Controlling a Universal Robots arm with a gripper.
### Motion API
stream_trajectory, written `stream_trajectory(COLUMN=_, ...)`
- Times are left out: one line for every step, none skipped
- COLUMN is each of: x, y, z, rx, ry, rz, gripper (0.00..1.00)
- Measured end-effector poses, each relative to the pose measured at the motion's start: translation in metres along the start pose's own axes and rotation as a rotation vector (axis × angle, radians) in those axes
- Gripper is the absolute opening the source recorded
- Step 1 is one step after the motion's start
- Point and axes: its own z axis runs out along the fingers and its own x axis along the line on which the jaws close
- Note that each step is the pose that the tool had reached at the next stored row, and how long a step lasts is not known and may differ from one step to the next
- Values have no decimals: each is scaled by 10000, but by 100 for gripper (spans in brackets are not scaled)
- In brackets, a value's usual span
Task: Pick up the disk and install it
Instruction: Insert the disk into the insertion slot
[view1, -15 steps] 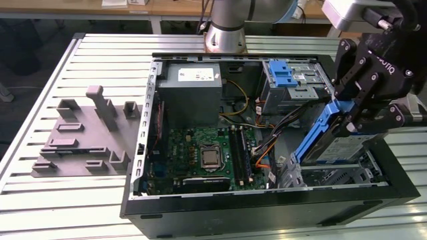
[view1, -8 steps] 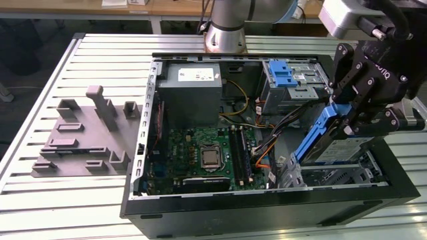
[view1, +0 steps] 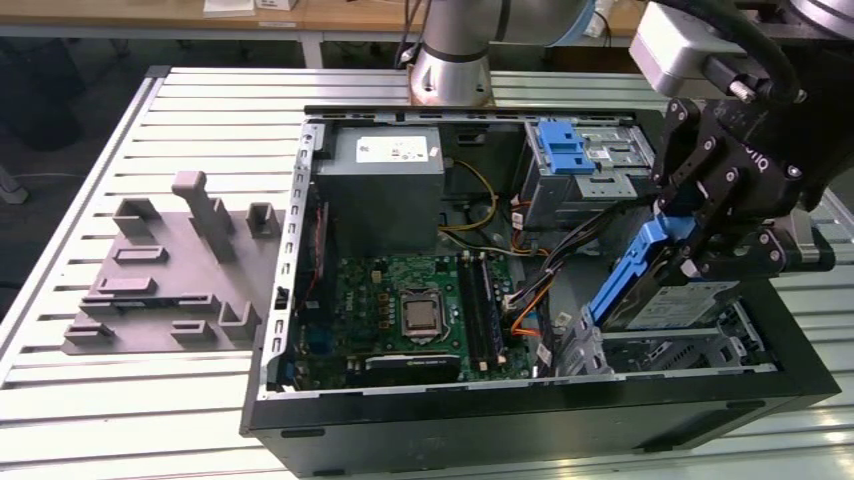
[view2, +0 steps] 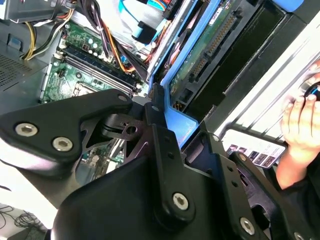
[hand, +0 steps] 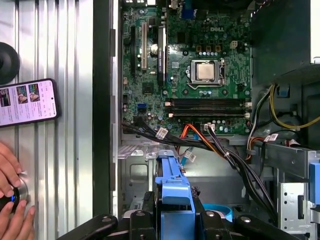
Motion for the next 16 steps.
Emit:
stream_trajectory(x=0, y=0, z=9, rx=0, ry=1, rz=0, gripper=36)
stream_trajectory(x=0, y=0, z=19, rx=0, ry=-1, rz=0, gripper=36)
stream_trajectory(x=1, y=-1, z=28, rx=0, ry=-1, rz=0, gripper=36)
stream_trajectory(x=1, y=-1, z=37, rx=0, ry=0, rz=0, gripper=36)
stream_trajectory(x=1, y=-1, z=46, rx=0, ry=0, rz=0, gripper=36)
stream_trajectory(x=1, y=-1, z=57, rx=0, ry=0, rz=0, gripper=36)
stream_trajectory(x=2, y=-1, z=66, rx=0, ry=0, rz=0, gripper=36)
stream_trajectory(x=2, y=-2, z=76, rx=0, ry=0, rz=0, gripper=36)
stream_trajectory(x=2, y=-2, z=85, rx=0, ry=0, rz=0, gripper=36)
stream_trajectory(x=2, y=-2, z=95, rx=0, ry=1, rz=0, gripper=36)
stream_trajectory(x=3, y=-2, z=104, rx=0, ry=0, rz=0, gripper=36)
stream_trajectory(x=3, y=-2, z=115, rx=0, ry=-1, rz=0, gripper=36)
stream_trajectory(x=3, y=-2, z=124, rx=0, ry=0, rz=0, gripper=36)
stream_trajectory(x=4, y=-3, z=135, rx=0, ry=-1, rz=0, gripper=36)
stream_trajectory(x=4, y=-3, z=144, rx=0, ry=-1, rz=0, gripper=36)
stream_trajectory(x=5, y=-3, z=154, rx=0, ry=-1, rz=0, gripper=36)
